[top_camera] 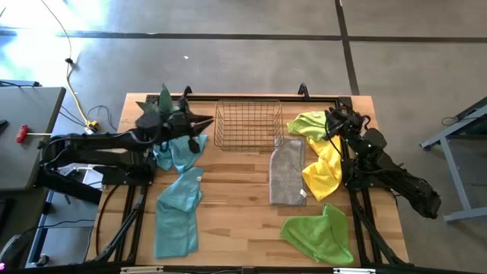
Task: Fold microfiber towels
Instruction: Fold the gray microfiber towel
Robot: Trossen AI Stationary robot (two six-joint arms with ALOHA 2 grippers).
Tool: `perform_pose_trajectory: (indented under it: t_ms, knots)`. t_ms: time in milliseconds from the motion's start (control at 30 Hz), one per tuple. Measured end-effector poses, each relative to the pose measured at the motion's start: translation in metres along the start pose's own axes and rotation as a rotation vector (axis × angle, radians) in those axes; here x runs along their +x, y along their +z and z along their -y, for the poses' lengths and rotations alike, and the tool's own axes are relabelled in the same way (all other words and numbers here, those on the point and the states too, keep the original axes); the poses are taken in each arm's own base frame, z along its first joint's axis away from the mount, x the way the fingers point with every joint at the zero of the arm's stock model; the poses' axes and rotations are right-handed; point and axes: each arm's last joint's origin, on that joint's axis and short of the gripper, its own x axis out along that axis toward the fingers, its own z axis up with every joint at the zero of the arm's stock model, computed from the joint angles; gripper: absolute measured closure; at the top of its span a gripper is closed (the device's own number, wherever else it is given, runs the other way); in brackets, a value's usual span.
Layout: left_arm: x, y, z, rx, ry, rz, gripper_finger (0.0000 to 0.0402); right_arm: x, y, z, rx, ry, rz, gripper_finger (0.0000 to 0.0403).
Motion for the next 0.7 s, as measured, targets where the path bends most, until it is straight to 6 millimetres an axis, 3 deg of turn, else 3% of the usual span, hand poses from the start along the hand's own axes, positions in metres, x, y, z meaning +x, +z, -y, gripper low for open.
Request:
perform_pose_trajectory:
  t_ms: [233,467,700]
  knots:
    - [0.034,-0.006,0.016,-0.049,-0.177,0.011,0.0362,-0.001,0.012,-0.008,0.115,0.209,0.087,0.0284]
    - [0.063,-0.014,0.040,-0.054,-0.266,-0.026,0.0362,0.001,0.011,-0.008,0.145,0.221,0.070,0.0284]
    - [0.084,-0.019,0.050,-0.055,-0.281,-0.061,0.0362,0.009,0.004,-0.009,0.131,0.208,-0.020,0.0284]
